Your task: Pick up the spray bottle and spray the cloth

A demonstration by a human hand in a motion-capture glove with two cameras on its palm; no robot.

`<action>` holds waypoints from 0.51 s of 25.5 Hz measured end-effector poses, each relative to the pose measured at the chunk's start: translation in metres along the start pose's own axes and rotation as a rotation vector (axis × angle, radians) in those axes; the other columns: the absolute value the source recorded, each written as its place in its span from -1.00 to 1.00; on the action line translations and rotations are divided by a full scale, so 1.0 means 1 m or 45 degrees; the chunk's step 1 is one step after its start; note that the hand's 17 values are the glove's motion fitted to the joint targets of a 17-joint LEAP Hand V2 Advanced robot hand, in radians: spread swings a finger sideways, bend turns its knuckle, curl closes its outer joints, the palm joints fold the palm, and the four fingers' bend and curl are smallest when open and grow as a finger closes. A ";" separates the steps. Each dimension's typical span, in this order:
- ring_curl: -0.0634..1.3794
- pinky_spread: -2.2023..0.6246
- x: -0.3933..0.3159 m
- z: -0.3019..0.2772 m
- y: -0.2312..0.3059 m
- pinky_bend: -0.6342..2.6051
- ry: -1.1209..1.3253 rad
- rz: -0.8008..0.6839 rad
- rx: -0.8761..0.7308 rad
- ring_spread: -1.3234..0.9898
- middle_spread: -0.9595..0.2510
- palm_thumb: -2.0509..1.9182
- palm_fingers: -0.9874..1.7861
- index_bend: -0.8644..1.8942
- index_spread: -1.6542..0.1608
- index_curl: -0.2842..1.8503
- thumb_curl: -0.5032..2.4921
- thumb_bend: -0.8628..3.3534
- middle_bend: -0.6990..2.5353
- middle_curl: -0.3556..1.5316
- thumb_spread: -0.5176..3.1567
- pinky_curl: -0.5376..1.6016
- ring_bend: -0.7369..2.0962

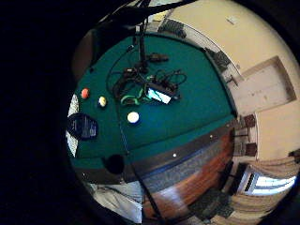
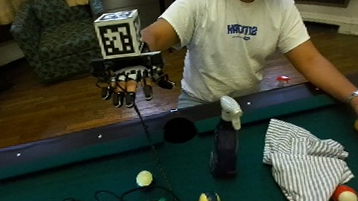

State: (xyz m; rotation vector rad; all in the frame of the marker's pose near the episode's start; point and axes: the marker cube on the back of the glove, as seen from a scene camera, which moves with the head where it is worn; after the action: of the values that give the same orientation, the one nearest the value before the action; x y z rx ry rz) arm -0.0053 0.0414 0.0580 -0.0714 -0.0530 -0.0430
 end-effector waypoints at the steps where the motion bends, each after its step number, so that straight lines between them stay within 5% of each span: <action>1: -0.59 0.73 0.000 0.004 0.003 -0.41 -0.003 -0.008 -0.005 0.11 0.47 0.19 -0.02 -0.26 0.32 -0.52 -0.52 -0.60 -0.45 -0.34 -0.12 -0.24 -0.25; 13: -0.56 0.73 -0.015 0.047 0.033 -0.41 -0.008 -0.132 -0.074 0.11 0.47 0.18 -0.03 -0.27 0.32 -0.51 -0.50 -0.60 -0.45 -0.32 -0.12 -0.21 -0.25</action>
State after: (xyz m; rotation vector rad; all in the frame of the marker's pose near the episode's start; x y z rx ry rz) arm -0.0213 0.0783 0.1019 -0.1268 -0.0618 -0.1476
